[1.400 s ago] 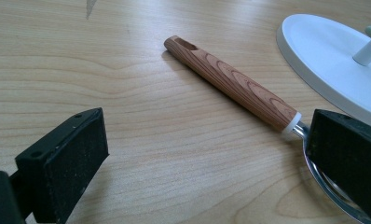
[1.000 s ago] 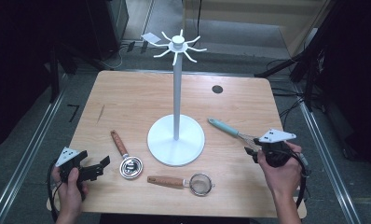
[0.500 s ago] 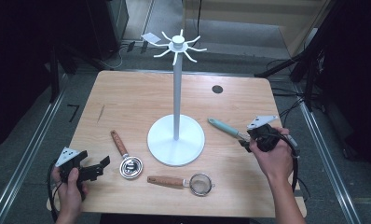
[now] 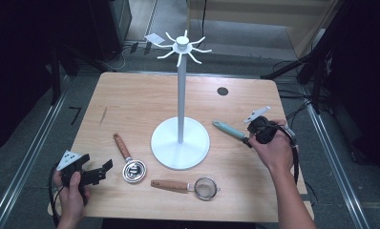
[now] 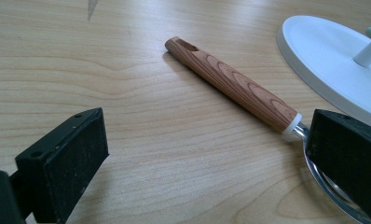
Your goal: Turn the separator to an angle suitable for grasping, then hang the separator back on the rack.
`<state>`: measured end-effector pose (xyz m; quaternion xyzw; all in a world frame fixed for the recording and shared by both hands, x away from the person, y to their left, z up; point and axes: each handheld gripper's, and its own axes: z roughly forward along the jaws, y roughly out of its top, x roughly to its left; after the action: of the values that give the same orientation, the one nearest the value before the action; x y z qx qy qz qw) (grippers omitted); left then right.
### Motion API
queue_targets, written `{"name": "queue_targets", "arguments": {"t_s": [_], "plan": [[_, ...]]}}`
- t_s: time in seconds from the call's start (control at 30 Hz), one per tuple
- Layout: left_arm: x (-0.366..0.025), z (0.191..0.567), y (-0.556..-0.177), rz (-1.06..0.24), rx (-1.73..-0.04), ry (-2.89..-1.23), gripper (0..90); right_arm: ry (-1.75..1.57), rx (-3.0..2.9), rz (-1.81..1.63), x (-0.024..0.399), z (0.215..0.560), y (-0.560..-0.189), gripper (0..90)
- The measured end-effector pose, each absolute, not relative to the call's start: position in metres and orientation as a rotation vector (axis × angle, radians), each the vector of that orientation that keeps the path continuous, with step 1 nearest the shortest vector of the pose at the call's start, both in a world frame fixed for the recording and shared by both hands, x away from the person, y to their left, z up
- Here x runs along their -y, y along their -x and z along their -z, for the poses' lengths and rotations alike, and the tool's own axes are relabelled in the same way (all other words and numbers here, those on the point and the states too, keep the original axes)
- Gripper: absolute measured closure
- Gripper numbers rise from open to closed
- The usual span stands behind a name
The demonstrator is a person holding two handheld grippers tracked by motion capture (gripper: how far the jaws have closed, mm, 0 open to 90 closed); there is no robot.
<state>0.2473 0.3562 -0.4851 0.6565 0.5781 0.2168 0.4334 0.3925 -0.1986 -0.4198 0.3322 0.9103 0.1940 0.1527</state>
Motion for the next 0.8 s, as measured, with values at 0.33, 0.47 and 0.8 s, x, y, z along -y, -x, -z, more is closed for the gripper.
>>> {"name": "queue_targets", "arguments": {"t_s": [0.33, 0.47, 0.8], "plan": [[-0.356, 0.485, -0.247, -0.536, -1.441, -1.635, 0.0, -0.958, -2.673, -0.437, 0.188, 0.420, -0.418, 50.1], [-0.356, 0.485, -0.247, -0.536, -1.439, -1.636, 0.0, -0.953, -2.681, -0.421, 0.188, 0.420, -0.424, 50.5], [-0.356, 0.485, -0.248, -0.529, -1.436, -1.635, 0.0, -0.944, -2.738, -0.323, 0.183, 0.426, -0.437, 50.8]]}}
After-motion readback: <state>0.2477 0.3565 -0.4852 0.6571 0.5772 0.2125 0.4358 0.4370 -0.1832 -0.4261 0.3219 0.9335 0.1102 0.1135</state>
